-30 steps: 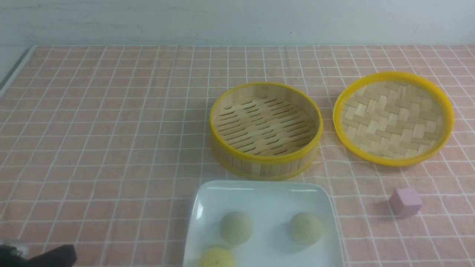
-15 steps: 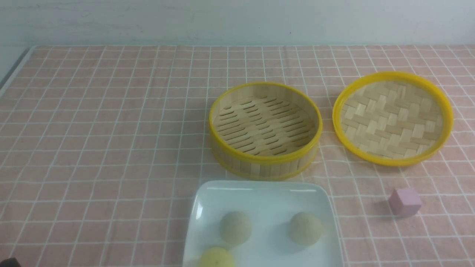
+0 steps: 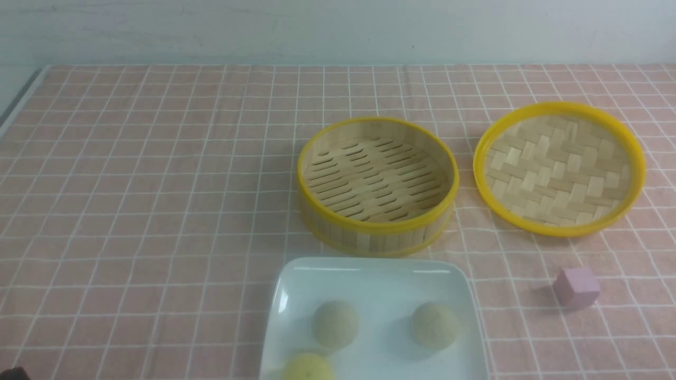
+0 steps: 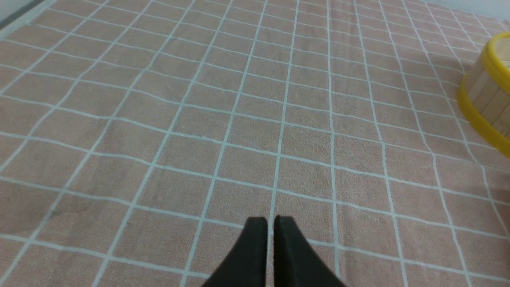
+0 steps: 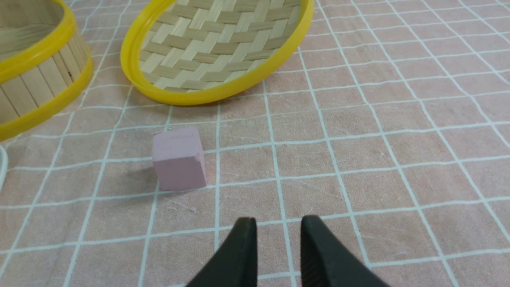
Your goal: Put the steamed buns into the plate on the pink tablecloth.
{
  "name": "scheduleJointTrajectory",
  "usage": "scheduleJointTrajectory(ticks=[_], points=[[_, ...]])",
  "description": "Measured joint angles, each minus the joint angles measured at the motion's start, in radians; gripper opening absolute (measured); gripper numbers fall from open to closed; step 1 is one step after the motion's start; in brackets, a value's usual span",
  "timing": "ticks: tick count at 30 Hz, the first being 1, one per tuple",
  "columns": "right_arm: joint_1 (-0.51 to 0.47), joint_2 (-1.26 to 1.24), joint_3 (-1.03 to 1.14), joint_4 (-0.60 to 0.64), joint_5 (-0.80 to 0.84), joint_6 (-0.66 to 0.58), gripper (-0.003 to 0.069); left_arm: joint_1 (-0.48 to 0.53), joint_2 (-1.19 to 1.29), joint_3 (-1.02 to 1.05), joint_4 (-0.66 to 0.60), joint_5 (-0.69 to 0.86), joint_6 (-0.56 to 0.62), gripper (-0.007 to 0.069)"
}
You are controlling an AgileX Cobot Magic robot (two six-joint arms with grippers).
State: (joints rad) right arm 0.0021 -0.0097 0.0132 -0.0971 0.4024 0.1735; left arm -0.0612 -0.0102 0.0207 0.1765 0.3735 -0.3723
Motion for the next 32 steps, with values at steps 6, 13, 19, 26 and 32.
scheduleJointTrajectory(ticks=[6,13,19,26,32], points=[[0.0,0.0,0.0,0.0,0.0,0.0,0.0157,0.0,0.0,0.0,0.0,0.0,0.0,0.0062],[0.0,0.0,0.0,0.0,0.0,0.0,0.0167,0.0,0.0,0.0,0.0,0.0,0.0,0.007],[0.0,0.0,0.0,0.0,0.0,0.0,0.0169,0.0,0.0,0.0,0.0,0.0,0.0,0.0077],[0.0,0.0,0.0,0.0,0.0,0.0,0.0176,0.0,0.0,0.0,0.0,0.0,0.0,0.0086],[0.0,0.0,0.0,0.0,0.0,0.0,0.0185,0.0,0.0,0.0,0.0,0.0,0.0,0.0091]])
